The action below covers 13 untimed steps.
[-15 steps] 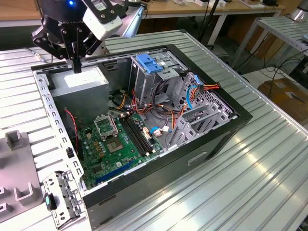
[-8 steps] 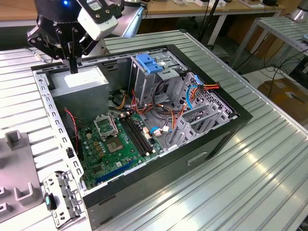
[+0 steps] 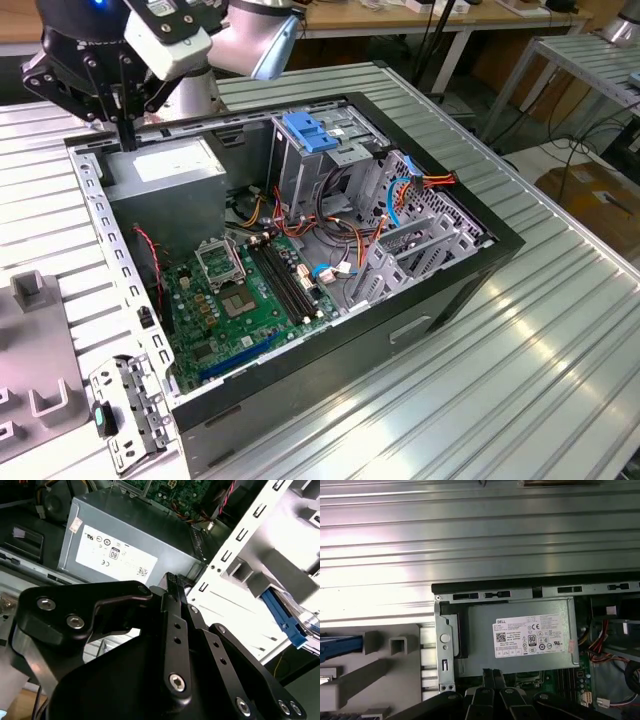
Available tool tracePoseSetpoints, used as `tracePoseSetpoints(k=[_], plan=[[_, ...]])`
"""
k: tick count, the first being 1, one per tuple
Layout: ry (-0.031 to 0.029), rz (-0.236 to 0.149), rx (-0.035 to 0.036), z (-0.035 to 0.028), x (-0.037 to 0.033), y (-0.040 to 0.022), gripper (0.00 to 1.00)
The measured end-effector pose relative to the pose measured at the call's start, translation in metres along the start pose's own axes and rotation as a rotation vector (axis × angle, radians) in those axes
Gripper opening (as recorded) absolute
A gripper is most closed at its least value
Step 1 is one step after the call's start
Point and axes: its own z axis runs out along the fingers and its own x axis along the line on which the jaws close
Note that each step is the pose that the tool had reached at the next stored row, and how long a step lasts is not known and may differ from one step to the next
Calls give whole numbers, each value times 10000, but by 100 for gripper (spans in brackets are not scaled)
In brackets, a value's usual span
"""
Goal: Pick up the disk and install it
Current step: 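Reach for the disk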
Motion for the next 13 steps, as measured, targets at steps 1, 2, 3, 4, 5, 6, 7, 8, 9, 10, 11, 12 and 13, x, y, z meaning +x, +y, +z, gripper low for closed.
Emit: tracePoseSetpoints(k=[1,2,3,4,5,6,7,8,9,10,11,12,13], plan=[[0,0,0,0,25,1,11],[0,-1,-1,-1,47,3,11],[0,-1,1,-2,77,5,11],[0,-2,0,-2,103,6,11],[0,-1,0,-3,134,8,11],[0,0,0,-3,164,9,11],[-1,0,-1,-4,195,11,11],[-1,-1,-1,-4,227,12,11],[-1,-2,-1,-5,258,14,11],[-1,-2,-1,-6,287,17,11],[0,0,0,-7,342,22,11],[0,-1,0,-8,377,25,11],[1,-1,1,-9,399,26,11]])
